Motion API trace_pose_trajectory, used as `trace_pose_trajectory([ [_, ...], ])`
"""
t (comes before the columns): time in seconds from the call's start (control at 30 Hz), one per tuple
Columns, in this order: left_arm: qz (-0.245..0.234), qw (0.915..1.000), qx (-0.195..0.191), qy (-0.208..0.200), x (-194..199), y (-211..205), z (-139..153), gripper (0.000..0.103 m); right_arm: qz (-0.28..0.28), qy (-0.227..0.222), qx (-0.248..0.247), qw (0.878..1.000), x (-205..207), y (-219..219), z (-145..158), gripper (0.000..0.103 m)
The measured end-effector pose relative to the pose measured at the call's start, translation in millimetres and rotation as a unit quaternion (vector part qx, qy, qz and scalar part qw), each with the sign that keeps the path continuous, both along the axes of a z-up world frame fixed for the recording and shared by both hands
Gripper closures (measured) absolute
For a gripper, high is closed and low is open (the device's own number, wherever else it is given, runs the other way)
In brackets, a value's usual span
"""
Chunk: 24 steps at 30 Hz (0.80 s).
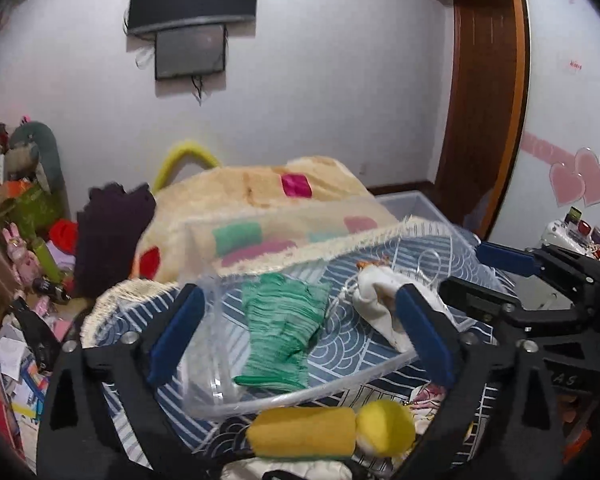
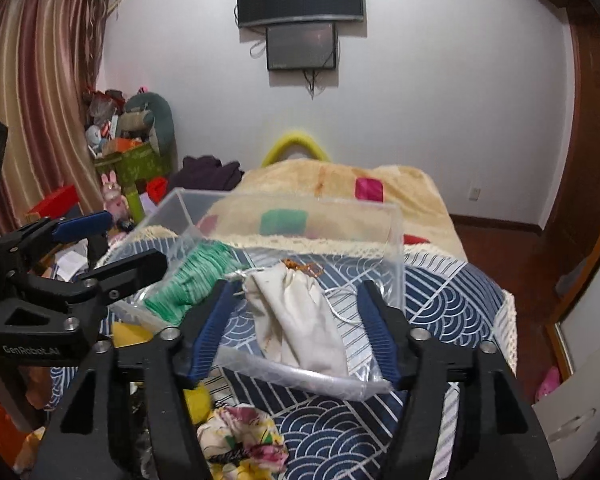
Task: Organize soft objects
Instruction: 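Grasp the yellow sponge with the left gripper while the right grasps the yellow felt ball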
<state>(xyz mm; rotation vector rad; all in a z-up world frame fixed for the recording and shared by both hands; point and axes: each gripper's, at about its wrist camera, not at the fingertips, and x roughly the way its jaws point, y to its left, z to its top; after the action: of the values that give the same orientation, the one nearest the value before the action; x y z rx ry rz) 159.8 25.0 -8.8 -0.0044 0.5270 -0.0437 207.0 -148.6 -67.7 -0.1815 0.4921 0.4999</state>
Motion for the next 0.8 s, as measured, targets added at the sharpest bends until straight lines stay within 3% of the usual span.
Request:
trace_pose_trajectory([
  [0.17,0.003,0.9997,0.013,-0.021,-25,3,5,0.001,0.006,-0.022,0.007,1.000,-19,1,9,0.032],
  [0.33,-0.002,1.0000,0.002,-0.006,-44,6,-9,0.001,0.013,-0.008,0.019,1.000,-26,1,2,0.032],
  [0.5,0.013,0.9997,0.016,0.012,-61,12,-32,0.001,0.023,0.018,0.012,1.000,-28,10,-18,0.032],
  [0.73,0.026,0.9992,0.000,0.032,-73,26,-56,0.001,0.058,0.055,-0.021,0.997,-27,39,-51,0.032],
  [0.8,0.026,0.9991,-0.015,0.030,-76,29,-59,0.001,0.066,0.062,-0.032,0.995,-25,47,-56,0.036],
])
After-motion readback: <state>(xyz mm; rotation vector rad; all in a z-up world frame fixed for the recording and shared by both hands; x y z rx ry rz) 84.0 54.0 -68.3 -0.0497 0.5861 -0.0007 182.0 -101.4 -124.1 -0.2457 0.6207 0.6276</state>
